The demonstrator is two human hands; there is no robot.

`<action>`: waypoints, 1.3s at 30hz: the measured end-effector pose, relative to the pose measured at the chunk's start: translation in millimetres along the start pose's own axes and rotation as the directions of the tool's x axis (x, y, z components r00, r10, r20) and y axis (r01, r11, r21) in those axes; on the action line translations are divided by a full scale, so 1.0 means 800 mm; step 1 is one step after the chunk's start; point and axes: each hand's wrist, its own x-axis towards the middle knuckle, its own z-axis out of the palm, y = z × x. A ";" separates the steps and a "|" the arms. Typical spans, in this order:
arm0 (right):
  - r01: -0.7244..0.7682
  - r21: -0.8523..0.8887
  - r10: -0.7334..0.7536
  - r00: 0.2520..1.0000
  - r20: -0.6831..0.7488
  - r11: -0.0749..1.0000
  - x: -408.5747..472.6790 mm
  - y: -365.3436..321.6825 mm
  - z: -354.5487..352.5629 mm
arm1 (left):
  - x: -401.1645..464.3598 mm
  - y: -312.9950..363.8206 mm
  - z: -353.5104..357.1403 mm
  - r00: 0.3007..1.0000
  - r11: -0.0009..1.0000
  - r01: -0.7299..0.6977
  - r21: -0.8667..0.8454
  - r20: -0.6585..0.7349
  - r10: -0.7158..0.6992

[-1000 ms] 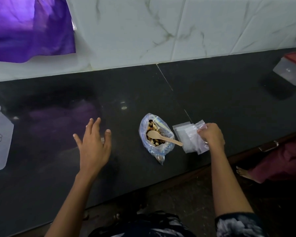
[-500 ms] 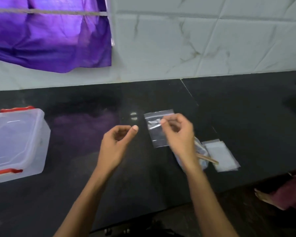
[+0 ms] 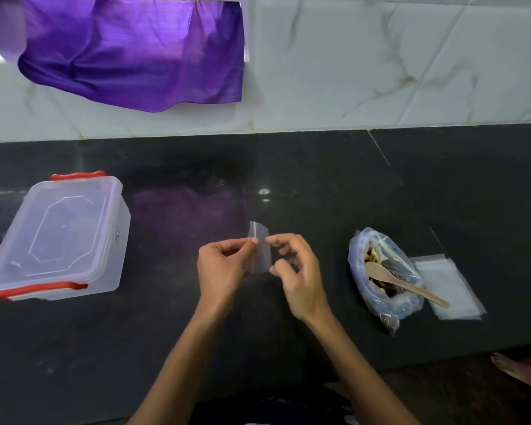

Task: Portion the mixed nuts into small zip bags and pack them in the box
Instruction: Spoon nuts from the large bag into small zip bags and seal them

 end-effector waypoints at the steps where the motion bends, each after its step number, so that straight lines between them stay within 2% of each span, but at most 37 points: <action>1: -0.057 0.062 0.057 0.998 -0.005 0.996 0.005 -0.005 -0.002 | 0.000 -0.001 0.002 1.000 1.000 -0.022 0.020 0.000 0.022; 5: -0.248 0.143 0.243 0.969 0.052 0.958 0.024 -0.013 -0.012 | -0.001 -0.002 0.014 0.997 0.994 -0.077 0.080 -0.023 0.079; 7: -0.300 0.144 0.286 0.952 0.111 0.943 0.025 -0.014 -0.019 | -0.004 -0.002 0.018 0.995 0.989 -0.096 0.113 -0.026 0.100; 12: -0.368 0.114 0.342 0.918 0.201 0.923 0.026 -0.020 -0.035 | -0.005 0.000 0.018 0.986 0.964 -0.164 0.207 0.064 0.154; 15: -0.395 0.113 0.366 0.905 0.214 0.912 0.028 -0.021 -0.048 | -0.004 0.007 0.014 0.974 0.981 -0.105 0.161 0.216 0.069; 18: -0.381 0.083 0.358 0.910 0.209 0.921 0.028 -0.021 -0.055 | -0.008 0.010 0.017 0.954 0.982 -0.080 0.172 0.298 0.025; 24: -0.379 0.070 0.356 0.909 0.218 0.923 0.026 -0.015 -0.064 | -0.011 0.011 0.023 0.924 0.948 -0.185 0.258 0.373 0.079; 30: -0.395 0.019 0.382 0.898 0.218 0.918 0.028 -0.016 -0.066 | -0.016 0.004 0.037 0.963 0.928 -0.214 0.306 0.225 0.148; 33: -0.342 -0.097 0.352 0.928 0.123 0.935 0.027 -0.014 -0.060 | -0.023 -0.002 0.047 0.955 0.877 -0.295 0.380 0.109 0.274; 36: -0.263 -0.262 0.262 0.964 -0.041 0.928 0.027 -0.014 -0.057 | -0.021 -0.003 0.045 0.913 0.791 -0.353 0.499 0.000 0.408; 39: -0.254 -0.338 0.230 0.967 -0.110 0.906 0.032 -0.015 -0.054 | -0.013 0.001 0.044 0.890 0.757 -0.376 0.534 -0.020 0.456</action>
